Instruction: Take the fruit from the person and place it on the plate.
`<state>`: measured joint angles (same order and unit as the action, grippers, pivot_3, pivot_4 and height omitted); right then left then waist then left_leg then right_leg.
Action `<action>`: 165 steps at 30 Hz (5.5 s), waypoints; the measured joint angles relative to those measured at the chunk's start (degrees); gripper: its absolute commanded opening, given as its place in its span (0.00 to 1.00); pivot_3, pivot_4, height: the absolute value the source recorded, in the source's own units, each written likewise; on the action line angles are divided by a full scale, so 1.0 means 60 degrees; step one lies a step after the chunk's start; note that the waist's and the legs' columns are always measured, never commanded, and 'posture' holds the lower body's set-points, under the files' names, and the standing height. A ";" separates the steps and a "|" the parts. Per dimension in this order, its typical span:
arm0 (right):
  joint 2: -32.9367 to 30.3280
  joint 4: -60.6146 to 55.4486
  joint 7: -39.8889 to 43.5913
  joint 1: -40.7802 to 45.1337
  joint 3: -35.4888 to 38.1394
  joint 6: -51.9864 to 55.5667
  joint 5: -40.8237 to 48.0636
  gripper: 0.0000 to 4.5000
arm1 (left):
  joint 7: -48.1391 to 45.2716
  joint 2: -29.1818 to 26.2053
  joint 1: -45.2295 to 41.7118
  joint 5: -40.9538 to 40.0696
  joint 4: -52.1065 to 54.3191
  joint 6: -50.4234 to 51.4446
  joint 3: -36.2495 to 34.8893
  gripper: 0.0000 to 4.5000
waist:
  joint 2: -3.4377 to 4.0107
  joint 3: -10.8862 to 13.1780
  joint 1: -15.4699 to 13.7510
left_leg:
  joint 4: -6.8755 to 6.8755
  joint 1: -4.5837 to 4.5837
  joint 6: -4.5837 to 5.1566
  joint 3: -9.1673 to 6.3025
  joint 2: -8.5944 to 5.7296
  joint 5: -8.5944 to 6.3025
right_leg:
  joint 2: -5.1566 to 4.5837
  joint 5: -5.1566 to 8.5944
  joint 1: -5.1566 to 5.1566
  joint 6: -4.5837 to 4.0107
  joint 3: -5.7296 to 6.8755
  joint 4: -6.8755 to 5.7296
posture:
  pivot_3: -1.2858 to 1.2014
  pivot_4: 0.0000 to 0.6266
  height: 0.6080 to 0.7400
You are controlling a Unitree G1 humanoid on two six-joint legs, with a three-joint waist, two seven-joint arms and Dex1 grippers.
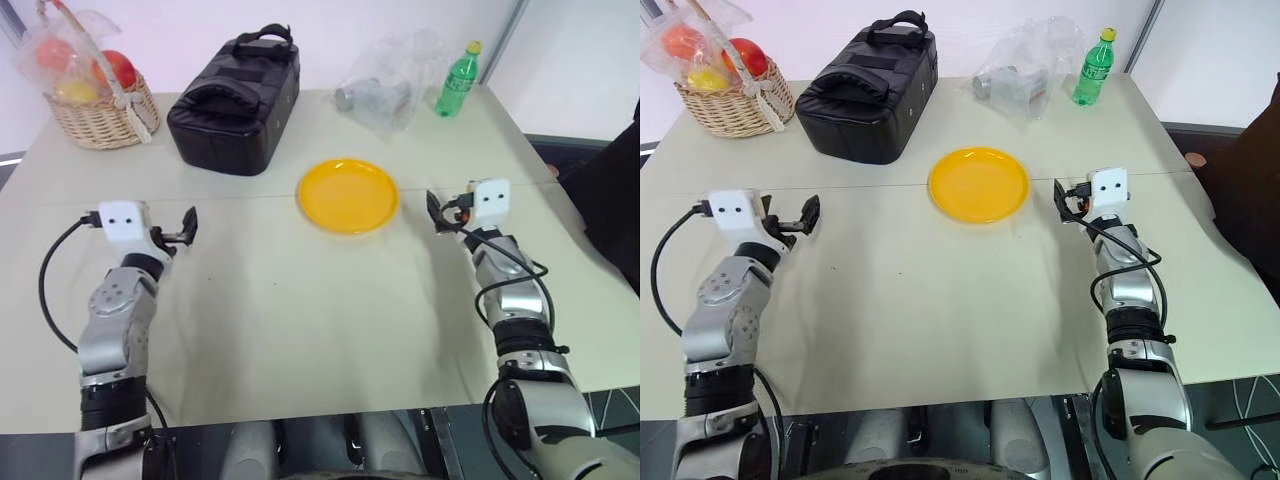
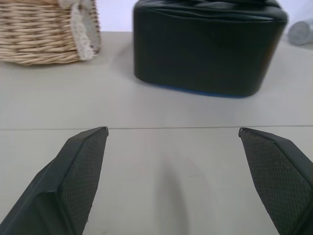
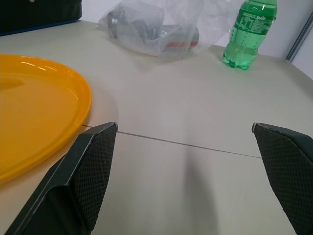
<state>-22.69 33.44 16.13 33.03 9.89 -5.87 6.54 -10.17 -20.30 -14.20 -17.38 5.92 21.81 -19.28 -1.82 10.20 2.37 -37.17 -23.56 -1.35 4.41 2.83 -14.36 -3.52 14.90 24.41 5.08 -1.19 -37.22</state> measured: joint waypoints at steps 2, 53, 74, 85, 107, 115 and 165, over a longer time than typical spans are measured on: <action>0.0002 0.0000 0.0000 -0.0008 -0.0001 0.0000 0.0000 1.00 | -0.0036 0.0008 -0.0002 -0.0108 0.0001 0.0008 -0.0009 1.00 | 0.0000 0.0000 -0.0001 | -0.0001 0.0000 0.0000 0.0000 0.0000 0.0000 | -0.0001 0.0000 -0.0001 0.0000 0.0000 0.0000 | 0.52 0.24 1.00; 0.0208 0.0001 0.0017 -0.0075 -0.0025 0.0001 0.0000 1.00 | -0.0184 0.0102 0.0074 -0.0212 0.0184 -0.0005 0.0178 1.00 | 0.0000 0.0000 0.0005 | -0.0001 0.0001 0.0000 -0.0001 0.0000 0.0000 | 0.0000 0.0000 -0.0002 0.0000 0.0000 0.0000 | 0.52 0.24 1.00; -0.0914 -0.2299 0.2831 -0.0775 0.0025 0.1815 0.1728 1.00 | -0.0286 0.0011 0.0107 -0.0185 0.0250 0.0000 0.0303 1.00 | 0.0000 0.0000 -0.0056 | -0.0002 0.0001 0.0001 -0.0004 0.0000 0.0000 | 0.0000 0.0000 -0.0006 0.0001 0.0001 0.0002 | 0.52 0.24 1.00; -0.2566 -0.6003 0.4859 -0.1475 0.0113 0.6157 0.4394 1.00 | -0.2658 -0.1189 -0.0809 -0.1133 0.0157 0.0516 0.0704 1.00 | -0.0007 -0.0005 -0.0118 | -0.0009 0.0006 0.0002 -0.0010 0.0001 -0.0001 | 0.0011 0.0001 -0.0013 -0.0002 0.0006 0.0003 | 0.52 0.24 1.00; -0.1619 -0.6677 0.4138 -0.1731 -0.0404 0.6141 0.4121 1.00 | -0.6115 -0.1035 -0.5080 -0.1672 -0.3155 0.0657 0.2635 1.00 | -0.0007 -0.0004 -0.0272 | -0.0018 -0.0001 0.0003 -0.0016 0.0003 0.0000 | 0.0031 0.0002 -0.0011 0.0000 0.0006 0.0004 | 0.52 0.24 1.00; -0.1565 -0.6953 0.3841 -0.2011 -0.0380 0.6139 0.4124 1.00 | -0.6697 -0.0561 -0.5742 -0.1044 -0.4631 -0.0211 0.2979 1.00 | -0.0007 -0.0004 -0.0274 | -0.0020 -0.0003 0.0003 -0.0015 0.0002 0.0000 | 0.0031 0.0002 -0.0011 0.0000 0.0005 0.0004 | 0.52 0.24 1.00; -0.0762 -0.7221 0.3103 -0.2164 -0.0664 0.5766 0.3513 1.00 | -0.5828 0.1698 -0.9233 0.0903 -1.1168 -0.4117 0.2495 0.99 | -0.0009 -0.0003 -0.0243 | -0.0026 -0.0025 0.0011 -0.0028 0.0003 -0.0005 | 0.0043 0.0003 0.0004 0.0005 0.0009 0.0012 | 0.52 0.24 1.00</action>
<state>-27.27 -9.89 34.75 20.04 5.90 28.73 27.62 -45.14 -10.11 -69.60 -11.97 -61.09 -2.89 -4.31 -1.88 10.19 0.91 -37.33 -23.71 -1.28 4.24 2.85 -14.39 -3.26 14.92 24.43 5.11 -1.14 -37.15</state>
